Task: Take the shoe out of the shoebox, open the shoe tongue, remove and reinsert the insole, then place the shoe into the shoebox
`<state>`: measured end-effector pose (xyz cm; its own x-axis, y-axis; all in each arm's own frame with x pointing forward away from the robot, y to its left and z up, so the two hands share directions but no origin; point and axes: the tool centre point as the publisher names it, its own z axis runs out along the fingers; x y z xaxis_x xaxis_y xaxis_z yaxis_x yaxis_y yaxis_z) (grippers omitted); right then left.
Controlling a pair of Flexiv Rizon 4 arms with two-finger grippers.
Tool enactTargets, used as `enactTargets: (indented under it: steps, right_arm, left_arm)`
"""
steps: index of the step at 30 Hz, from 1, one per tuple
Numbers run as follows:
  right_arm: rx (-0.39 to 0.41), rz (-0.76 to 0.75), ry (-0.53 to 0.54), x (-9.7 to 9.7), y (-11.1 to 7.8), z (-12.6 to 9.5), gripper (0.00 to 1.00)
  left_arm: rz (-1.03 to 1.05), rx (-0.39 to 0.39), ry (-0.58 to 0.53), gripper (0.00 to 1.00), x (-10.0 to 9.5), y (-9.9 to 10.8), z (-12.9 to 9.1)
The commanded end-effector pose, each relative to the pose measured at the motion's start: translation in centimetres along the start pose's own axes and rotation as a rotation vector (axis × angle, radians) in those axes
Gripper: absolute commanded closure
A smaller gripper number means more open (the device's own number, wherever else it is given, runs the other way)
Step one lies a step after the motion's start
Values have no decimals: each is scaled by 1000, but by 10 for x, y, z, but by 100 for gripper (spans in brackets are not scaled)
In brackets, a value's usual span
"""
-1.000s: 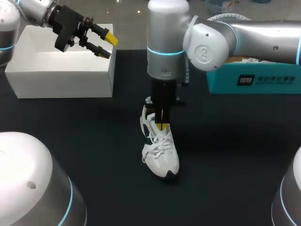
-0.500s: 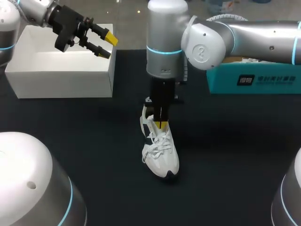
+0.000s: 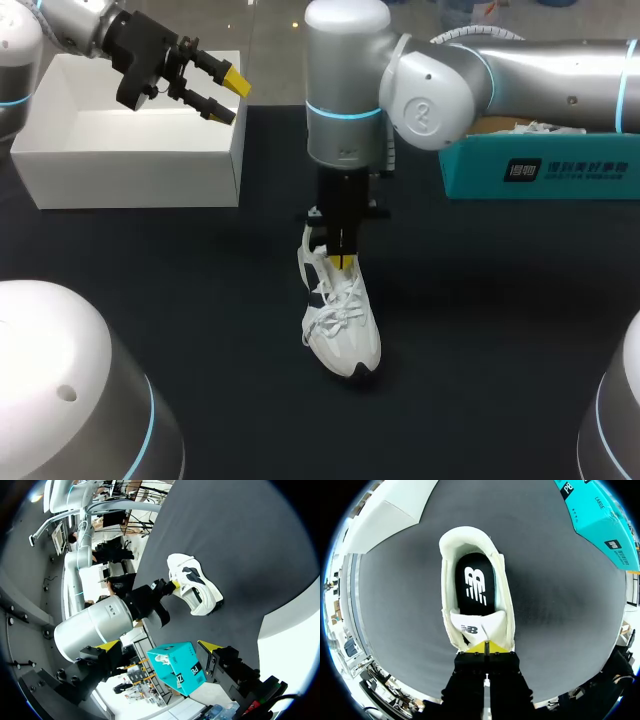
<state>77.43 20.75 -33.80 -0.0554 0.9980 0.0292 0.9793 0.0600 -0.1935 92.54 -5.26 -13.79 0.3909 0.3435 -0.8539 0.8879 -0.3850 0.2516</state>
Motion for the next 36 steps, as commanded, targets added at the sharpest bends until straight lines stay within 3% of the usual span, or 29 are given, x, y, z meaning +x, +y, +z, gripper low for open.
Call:
enactTargets:
  steps: [1, 4, 7, 16, 30, 31, 32, 36]
  right_arm:
    - [4, -10, 0, -1, 7, 3, 100]
    - [-24, -56, -14, 2, 7, -3, 100]
    - [-121, -252, 21, 1, 3, -17, 100]
    - [-110, -656, 39, 5, 13, -31, 100]
    - [-119, -650, 44, 4, 15, -32, 100]
    - [-119, -650, 44, 4, 15, -32, 57]
    - [-119, -650, 44, 4, 15, -32, 0]
    - [-119, -650, 44, 4, 15, -32, 0]
  left_arm:
    - [1, 1, 3, 0, 0, 0, 0]
    - [1, 1, 3, 0, 0, 0, 0]
    - [1, 1, 3, 0, 0, 0, 0]
    - [1, 1, 3, 0, 0, 0, 0]
    - [1, 1, 3, 0, 0, 0, 0]
    - [1, 1, 3, 0, 0, 0, 0]
    - [1, 1, 3, 0, 0, 0, 0]
    - [1, 1, 3, 0, 0, 0, 0]
